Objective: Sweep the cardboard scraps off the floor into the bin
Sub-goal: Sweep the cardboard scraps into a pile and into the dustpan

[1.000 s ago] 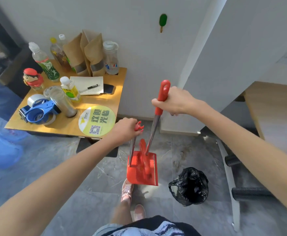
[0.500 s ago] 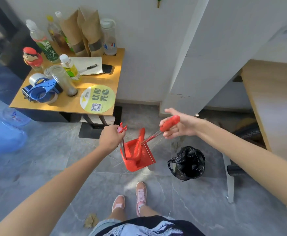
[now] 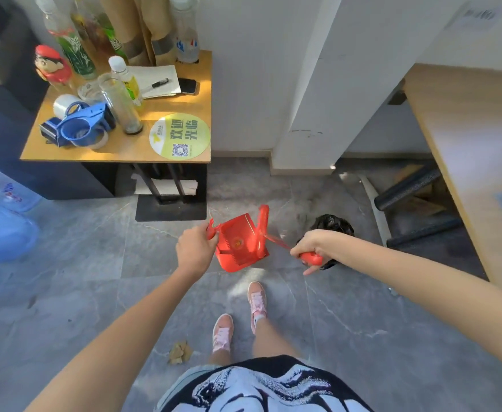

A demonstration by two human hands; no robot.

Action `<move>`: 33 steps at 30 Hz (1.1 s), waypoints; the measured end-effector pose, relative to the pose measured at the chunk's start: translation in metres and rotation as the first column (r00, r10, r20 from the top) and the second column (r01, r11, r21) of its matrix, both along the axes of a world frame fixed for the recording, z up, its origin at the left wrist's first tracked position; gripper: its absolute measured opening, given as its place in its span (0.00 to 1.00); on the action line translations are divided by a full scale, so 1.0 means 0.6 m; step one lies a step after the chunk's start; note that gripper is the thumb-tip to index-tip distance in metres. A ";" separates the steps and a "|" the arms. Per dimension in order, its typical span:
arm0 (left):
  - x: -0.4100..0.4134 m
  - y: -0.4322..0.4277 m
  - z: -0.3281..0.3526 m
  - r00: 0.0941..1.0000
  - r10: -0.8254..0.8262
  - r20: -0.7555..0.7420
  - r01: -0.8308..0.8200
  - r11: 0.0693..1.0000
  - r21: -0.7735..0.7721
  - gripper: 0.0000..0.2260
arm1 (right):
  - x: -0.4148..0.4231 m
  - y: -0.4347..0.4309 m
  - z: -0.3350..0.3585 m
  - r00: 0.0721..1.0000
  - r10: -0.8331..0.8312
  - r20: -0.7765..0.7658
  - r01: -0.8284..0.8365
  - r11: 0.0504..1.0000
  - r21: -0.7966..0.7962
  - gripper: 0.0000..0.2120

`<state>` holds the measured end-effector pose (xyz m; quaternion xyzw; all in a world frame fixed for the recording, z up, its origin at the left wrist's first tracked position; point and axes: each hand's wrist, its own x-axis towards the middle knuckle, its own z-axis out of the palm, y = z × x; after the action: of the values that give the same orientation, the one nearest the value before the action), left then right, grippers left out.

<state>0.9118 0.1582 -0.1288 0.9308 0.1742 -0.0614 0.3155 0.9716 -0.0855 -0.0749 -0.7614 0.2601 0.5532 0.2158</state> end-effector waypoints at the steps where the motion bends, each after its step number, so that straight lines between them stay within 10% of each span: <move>1: -0.011 0.001 -0.001 1.000 0.003 -0.008 -0.003 1.000 -0.011 0.11 | -0.019 0.004 -0.006 1.000 0.004 -0.023 -0.005 0.999 -0.032 0.10; 13: -0.095 0.052 -0.012 0.996 -0.069 -0.047 0.072 0.996 0.054 0.13 | -0.070 -0.024 0.041 0.873 -0.423 -0.243 0.463 0.876 0.137 0.12; 20: -0.135 0.071 -0.018 0.998 -0.020 -0.054 0.024 0.996 0.082 0.13 | -0.118 -0.073 0.060 0.952 -0.302 -0.046 0.306 0.943 0.130 0.09; 33: -0.283 -0.018 0.006 0.999 -0.047 0.013 0.044 0.985 0.164 0.14 | -0.300 -0.206 0.019 0.876 -0.456 -0.157 0.475 0.872 0.120 0.12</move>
<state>0.7418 0.1474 -0.1252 0.9578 0.1546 -0.0462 0.2377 0.7917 -0.2089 -0.0635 -0.6213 0.4050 0.5493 0.3849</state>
